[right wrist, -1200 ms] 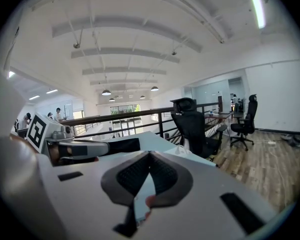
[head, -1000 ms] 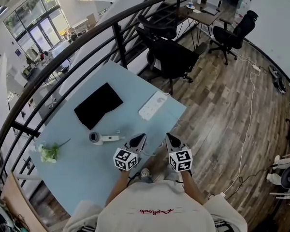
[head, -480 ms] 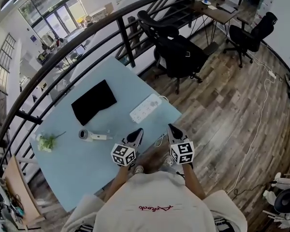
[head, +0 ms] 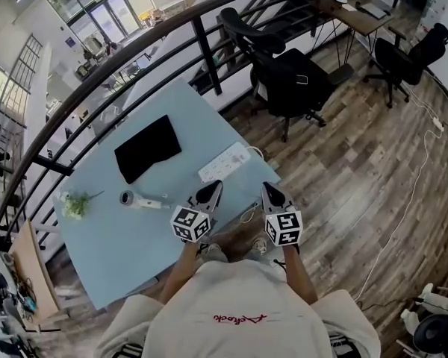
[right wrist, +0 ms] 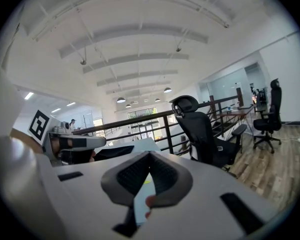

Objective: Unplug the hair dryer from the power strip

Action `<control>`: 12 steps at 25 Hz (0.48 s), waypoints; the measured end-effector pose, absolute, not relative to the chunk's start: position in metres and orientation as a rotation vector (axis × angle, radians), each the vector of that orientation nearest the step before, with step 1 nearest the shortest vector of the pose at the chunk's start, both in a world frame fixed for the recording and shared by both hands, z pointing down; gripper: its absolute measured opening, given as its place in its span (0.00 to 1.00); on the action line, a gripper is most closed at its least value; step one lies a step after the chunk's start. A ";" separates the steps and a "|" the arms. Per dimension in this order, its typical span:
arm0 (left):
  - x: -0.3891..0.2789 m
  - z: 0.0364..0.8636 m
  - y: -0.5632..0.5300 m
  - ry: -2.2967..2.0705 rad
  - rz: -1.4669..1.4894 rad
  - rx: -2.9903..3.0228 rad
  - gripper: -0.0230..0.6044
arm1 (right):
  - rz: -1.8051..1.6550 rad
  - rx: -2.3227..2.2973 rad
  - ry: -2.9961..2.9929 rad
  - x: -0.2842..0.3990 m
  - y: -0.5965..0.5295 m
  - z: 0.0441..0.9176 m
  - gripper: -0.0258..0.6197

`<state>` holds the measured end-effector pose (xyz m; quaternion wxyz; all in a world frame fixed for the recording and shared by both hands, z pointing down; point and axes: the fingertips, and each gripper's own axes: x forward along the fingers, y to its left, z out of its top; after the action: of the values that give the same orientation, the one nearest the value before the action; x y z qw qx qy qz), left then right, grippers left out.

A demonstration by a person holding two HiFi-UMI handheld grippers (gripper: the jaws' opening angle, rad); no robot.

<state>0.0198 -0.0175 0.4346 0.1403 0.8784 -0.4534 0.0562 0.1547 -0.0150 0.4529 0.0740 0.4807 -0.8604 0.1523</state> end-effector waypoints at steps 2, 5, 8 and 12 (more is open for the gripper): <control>0.022 0.430 -0.025 -1.318 0.169 2.549 0.05 | 0.459 1.433 -2.591 0.154 -0.019 0.451 0.07; 0.020 0.426 -0.036 -1.331 0.179 2.561 0.05 | 0.455 1.418 -2.601 0.149 -0.024 0.448 0.07; 0.017 0.431 -0.042 -1.325 0.201 2.568 0.05 | 0.461 1.415 -2.591 0.145 -0.026 0.452 0.07; 0.009 0.442 -0.050 -1.307 0.209 2.564 0.05 | 0.461 1.407 -2.572 0.136 -0.029 0.458 0.07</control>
<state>0.0090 -0.0496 0.4418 0.1276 0.8814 -0.4492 0.0717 0.1364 -0.0291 0.4582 0.0869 0.4725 -0.8633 0.1546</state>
